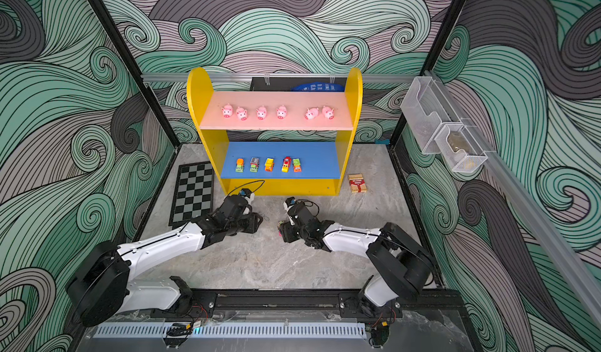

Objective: Organize plastic toys on shelves
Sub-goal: Pick up the plastic toy at the center of the board.

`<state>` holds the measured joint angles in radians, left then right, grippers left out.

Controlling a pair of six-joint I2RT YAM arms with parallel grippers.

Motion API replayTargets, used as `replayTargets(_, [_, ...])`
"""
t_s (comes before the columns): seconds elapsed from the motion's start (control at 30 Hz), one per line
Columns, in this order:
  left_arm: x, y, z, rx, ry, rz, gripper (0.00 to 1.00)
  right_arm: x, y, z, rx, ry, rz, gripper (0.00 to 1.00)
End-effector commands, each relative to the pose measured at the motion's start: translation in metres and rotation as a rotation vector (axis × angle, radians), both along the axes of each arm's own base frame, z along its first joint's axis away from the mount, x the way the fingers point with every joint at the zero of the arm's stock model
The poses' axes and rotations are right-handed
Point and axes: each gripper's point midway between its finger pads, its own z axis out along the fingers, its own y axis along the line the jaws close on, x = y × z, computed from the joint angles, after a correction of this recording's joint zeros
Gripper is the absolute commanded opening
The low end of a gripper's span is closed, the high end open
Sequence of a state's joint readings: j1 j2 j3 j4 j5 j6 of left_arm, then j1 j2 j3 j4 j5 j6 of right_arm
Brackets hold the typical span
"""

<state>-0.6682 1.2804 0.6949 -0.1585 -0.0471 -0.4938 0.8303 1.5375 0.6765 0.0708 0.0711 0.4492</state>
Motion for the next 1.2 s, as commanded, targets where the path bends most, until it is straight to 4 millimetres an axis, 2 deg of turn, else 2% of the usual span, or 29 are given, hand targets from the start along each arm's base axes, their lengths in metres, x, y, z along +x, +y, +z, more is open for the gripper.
replayTargets(0.0, [0.001, 0.012, 0.021, 0.033, -0.019, 0.004, 0.41, 0.005, 0.007, -0.001, -0.004, 0.002, -0.036, 0.63])
replayTargets(0.27, [0.000, 0.038, 0.058, 0.103, -0.109, 0.002, 0.42, 0.008, 0.012, -0.016, -0.047, 0.013, -0.061, 0.58])
replayTargets(0.4, [-0.001, 0.053, 0.060, 0.132, -0.160, 0.027, 0.42, 0.009, 0.017, -0.022, -0.062, 0.014, -0.070, 0.56])
replayTargets(0.6, [-0.003, 0.056, 0.063, 0.090, -0.186, 0.048, 0.42, 0.013, 0.008, -0.029, -0.088, 0.009, -0.142, 0.47])
replayTargets(0.77, [-0.003, 0.058, 0.061, 0.098, -0.180, 0.055, 0.42, 0.016, 0.003, -0.033, -0.105, 0.004, -0.169, 0.34])
replayTargets(0.9, [-0.002, 0.062, 0.064, 0.105, -0.191, 0.073, 0.42, 0.018, -0.002, -0.023, -0.095, -0.025, -0.194, 0.29])
replayTargets(1.17, [0.000, 0.075, 0.070, 0.114, -0.213, 0.133, 0.43, 0.024, -0.006, 0.019, -0.008, -0.091, -0.172, 0.23])
